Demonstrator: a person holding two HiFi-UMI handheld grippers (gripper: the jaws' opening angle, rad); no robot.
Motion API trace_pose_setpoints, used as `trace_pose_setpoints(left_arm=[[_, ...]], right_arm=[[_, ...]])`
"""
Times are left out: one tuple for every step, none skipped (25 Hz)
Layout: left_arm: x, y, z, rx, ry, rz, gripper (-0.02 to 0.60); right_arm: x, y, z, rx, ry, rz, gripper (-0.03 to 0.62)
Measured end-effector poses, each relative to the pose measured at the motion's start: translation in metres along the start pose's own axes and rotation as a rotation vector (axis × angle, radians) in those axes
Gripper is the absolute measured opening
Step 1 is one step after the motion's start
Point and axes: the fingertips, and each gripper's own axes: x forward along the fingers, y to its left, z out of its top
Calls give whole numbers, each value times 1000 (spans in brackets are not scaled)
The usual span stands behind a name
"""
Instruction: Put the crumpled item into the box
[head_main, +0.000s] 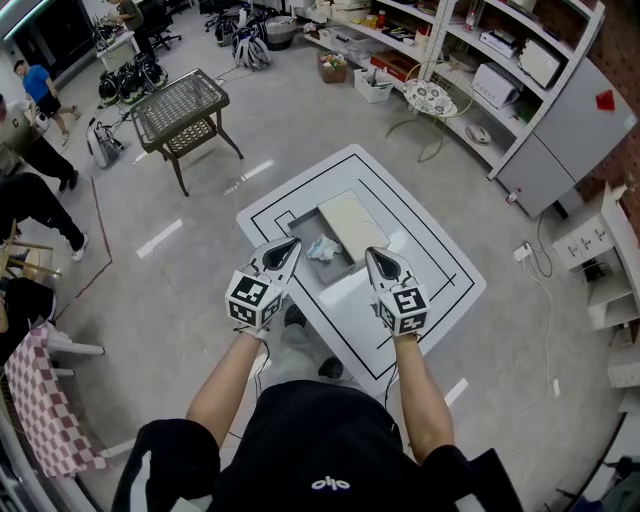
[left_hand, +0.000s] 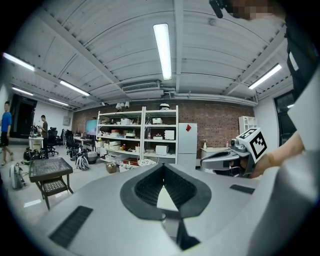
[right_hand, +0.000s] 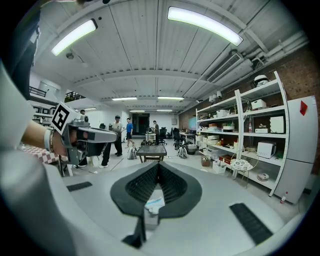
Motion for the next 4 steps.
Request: trace_pose_setpoints(left_arm=[[1, 0, 0, 0, 0, 0, 7], [1, 1, 0, 1, 0, -1, 7], [2, 1, 0, 2, 1, -1, 8], [2, 2, 0, 3, 2, -1, 8]], right_arm=[[1, 0, 0, -1, 1, 0, 8], [2, -1, 0, -1, 1, 1, 8], [3, -1, 0, 0, 1, 1, 8], [4, -1, 0, 0, 2, 1, 8]])
